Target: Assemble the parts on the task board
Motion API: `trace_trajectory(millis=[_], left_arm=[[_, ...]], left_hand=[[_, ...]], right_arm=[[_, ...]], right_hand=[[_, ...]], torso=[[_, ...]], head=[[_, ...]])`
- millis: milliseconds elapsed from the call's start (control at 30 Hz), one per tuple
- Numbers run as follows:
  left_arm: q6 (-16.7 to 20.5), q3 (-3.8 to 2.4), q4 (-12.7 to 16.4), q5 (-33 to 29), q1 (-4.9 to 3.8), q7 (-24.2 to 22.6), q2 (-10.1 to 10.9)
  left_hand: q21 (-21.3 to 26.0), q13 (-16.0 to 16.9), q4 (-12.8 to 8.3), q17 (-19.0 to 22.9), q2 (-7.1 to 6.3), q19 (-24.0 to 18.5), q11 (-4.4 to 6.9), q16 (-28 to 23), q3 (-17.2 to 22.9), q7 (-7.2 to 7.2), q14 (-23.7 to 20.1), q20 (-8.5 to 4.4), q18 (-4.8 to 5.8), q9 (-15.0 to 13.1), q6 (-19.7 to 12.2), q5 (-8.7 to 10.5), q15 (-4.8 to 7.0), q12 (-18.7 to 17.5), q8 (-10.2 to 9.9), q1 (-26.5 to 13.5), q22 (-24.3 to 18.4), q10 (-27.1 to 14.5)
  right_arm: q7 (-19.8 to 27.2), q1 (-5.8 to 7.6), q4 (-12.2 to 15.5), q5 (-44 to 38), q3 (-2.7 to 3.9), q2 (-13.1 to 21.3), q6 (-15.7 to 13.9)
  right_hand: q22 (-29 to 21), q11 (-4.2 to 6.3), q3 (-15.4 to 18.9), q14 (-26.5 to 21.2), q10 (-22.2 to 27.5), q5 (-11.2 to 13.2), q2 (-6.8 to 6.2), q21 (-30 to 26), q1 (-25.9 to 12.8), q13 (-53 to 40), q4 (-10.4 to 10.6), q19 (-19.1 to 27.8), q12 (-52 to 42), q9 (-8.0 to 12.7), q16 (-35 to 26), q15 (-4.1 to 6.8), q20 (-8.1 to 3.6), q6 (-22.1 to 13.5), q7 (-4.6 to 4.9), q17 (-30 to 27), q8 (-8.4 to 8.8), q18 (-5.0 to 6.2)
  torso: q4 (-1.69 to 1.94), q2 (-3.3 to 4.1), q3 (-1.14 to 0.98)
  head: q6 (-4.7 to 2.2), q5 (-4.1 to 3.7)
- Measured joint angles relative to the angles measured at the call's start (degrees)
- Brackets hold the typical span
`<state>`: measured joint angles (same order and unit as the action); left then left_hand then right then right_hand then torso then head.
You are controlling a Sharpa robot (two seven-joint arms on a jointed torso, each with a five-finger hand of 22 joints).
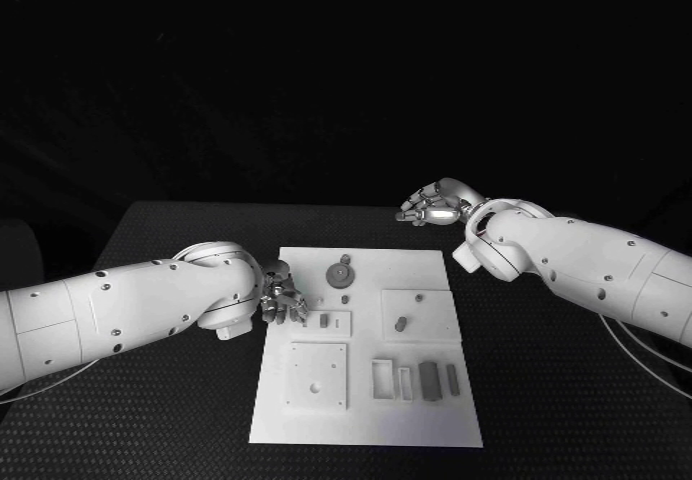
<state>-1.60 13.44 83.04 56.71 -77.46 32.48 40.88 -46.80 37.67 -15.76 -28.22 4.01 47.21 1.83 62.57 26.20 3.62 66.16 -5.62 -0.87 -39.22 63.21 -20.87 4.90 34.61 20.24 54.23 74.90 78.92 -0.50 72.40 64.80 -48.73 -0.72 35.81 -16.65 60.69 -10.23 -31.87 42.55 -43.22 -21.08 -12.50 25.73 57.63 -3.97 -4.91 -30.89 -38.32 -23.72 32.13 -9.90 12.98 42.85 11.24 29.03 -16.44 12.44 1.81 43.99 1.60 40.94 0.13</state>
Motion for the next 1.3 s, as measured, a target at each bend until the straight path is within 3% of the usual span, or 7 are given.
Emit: trace_trajectory(millis=[1300], left_arm=[[-0.68, -0.09, -0.26, 2.11, 0.50, -0.01, -0.92]], left_hand=[[-0.22, 0.27, -0.17, -0.09, 0.00, 0.32, 0.02, 0.00, -0.17, -0.15, 0.17, -0.08, 0.00, -0.25, 0.15, -0.05, -0.21, 0.00, -0.29, 0.00, 0.02, 0.25]], right_arm=[[-0.01, 0.00, 0.19, 0.01, 0.00, 0.04, 0.03]], right_hand=[[0.10, -0.20, 0.00, 0.01, -0.20, 0.00, 0.00, -0.23, 0.00, 0.04, 0.00, 0.00, 0.23, 0.04, 0.00, 0.01, 0.00, -0.20, -0.20, -0.22, 0.01, -0.03]], torso=[[-0.08, 0.04, -0.04]], head=[[0.30, -0.07]])
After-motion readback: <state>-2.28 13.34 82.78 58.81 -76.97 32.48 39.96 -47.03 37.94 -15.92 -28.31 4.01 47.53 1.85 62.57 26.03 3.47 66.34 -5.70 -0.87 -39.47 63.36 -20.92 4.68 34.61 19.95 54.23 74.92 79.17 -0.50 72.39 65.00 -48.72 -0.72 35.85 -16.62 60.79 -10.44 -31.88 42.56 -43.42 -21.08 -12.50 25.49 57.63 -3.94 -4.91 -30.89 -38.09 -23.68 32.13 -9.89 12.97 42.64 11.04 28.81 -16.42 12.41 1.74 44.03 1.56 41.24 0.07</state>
